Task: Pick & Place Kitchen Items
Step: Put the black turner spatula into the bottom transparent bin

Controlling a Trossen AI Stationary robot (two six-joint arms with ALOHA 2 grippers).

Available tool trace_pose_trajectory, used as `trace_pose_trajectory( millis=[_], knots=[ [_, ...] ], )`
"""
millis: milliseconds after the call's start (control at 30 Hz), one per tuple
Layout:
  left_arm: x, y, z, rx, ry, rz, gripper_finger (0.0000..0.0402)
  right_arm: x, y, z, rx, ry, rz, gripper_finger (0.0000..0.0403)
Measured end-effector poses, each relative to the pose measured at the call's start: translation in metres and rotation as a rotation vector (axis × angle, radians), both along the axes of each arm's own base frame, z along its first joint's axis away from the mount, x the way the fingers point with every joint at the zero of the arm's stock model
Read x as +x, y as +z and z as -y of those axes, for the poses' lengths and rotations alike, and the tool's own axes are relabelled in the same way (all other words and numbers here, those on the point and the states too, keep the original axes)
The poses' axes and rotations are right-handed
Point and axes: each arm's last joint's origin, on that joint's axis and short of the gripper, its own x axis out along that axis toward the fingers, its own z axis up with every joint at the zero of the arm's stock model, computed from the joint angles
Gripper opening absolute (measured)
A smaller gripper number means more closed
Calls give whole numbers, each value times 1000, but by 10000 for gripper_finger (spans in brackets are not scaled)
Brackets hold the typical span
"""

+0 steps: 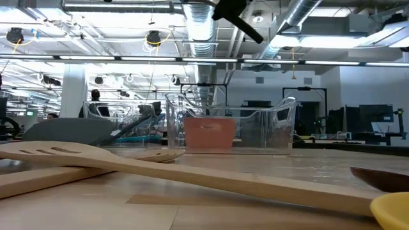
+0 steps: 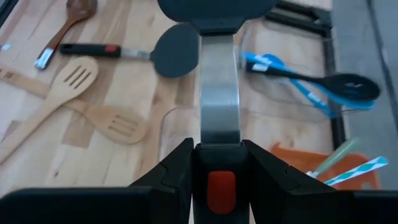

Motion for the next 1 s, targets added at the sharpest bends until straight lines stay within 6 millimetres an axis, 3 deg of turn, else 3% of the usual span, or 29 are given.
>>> trace_pose_trajectory(
  millis=[533,767,1000],
  knots=[
    [0,0,0,0,-2,-1,3,7,10,28,4,-79,138,104],
    [0,0,0,0,-2,-2,3,19,-2,32,19,-98,127,104],
    [0,0,0,-1,-6,-2,3,24,-24,41,20,-110,10,104]
  ],
)
